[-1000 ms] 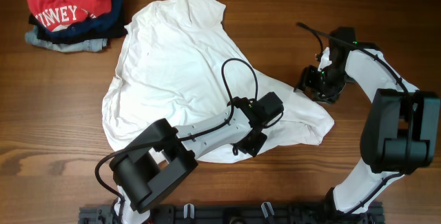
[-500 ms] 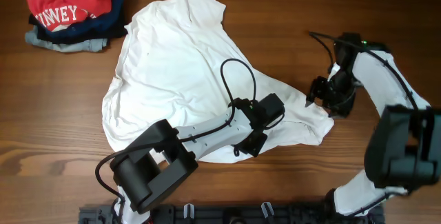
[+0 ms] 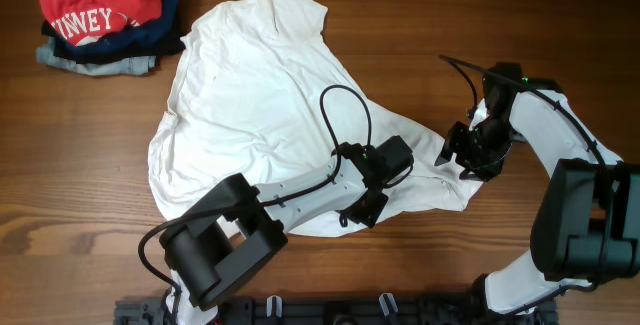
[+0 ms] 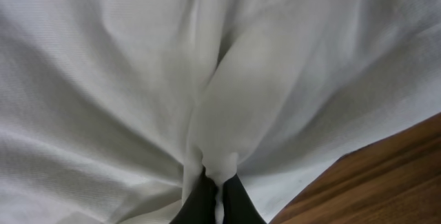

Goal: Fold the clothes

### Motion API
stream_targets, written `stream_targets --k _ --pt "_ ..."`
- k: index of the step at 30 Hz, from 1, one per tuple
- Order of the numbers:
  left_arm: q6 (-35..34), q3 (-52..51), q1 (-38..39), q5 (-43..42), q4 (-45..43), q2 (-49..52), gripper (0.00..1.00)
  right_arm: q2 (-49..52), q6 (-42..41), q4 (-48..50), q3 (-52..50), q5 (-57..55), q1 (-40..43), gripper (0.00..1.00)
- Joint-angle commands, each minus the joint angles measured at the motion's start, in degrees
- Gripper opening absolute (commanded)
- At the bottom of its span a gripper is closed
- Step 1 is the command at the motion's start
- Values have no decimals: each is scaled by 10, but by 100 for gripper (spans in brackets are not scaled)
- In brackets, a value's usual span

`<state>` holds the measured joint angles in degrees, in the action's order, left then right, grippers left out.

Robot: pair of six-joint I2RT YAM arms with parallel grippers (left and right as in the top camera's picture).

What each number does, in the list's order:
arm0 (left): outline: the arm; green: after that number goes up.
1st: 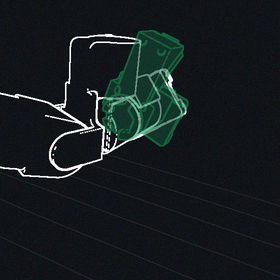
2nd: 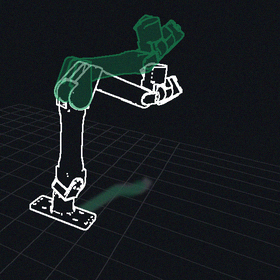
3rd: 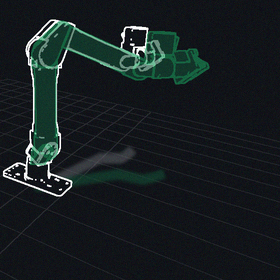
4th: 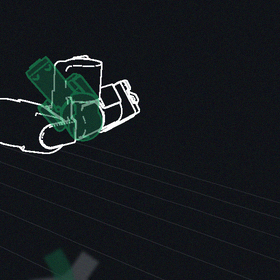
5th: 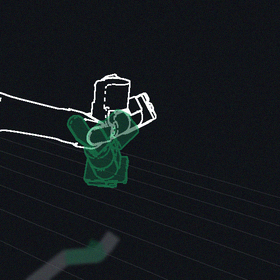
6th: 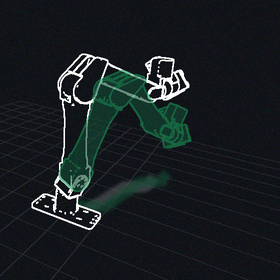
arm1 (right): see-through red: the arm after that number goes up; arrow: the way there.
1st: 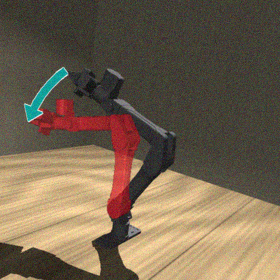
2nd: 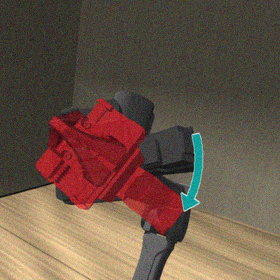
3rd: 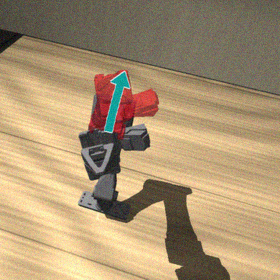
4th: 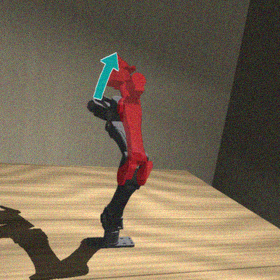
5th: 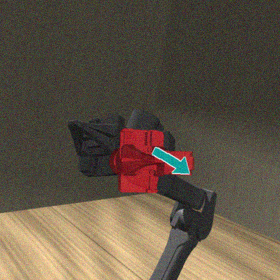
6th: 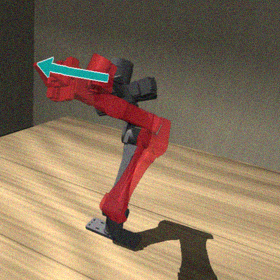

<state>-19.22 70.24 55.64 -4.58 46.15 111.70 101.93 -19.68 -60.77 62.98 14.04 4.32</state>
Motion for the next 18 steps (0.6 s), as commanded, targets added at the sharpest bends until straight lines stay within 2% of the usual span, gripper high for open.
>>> stream_targets --k 1,3,4,9,10,13,16,17,18 --pt "-8 -21 0 31 6 17 4 -1 2 -3 -12 12 0 56" --pt "-8 -21 0 31 6 17 4 -1 -24 -3 -14 -40 1 57" --pt "-8 -21 0 31 6 17 4 -3 -65 -3 -14 -97 3 59" --pt "-8 -21 0 31 6 17 4 -3 -72 7 -10 -102 55 70" --pt "-8 -21 0 29 6 17 4 -2 -52 8 -10 -91 70 72" --pt "-8 -21 0 29 -3 17 4 -2 0 13 -19 -22 88 70" --pt "-8 -21 0 29 -12 17 4 -2 2 26 -37 -15 81 66" --pt "-8 -21 0 29 -11 17 4 -1 2 32 -45 -8 80 64" --pt "-8 -21 0 27 -11 17 4 -1 2 41 -53 0 80 56"
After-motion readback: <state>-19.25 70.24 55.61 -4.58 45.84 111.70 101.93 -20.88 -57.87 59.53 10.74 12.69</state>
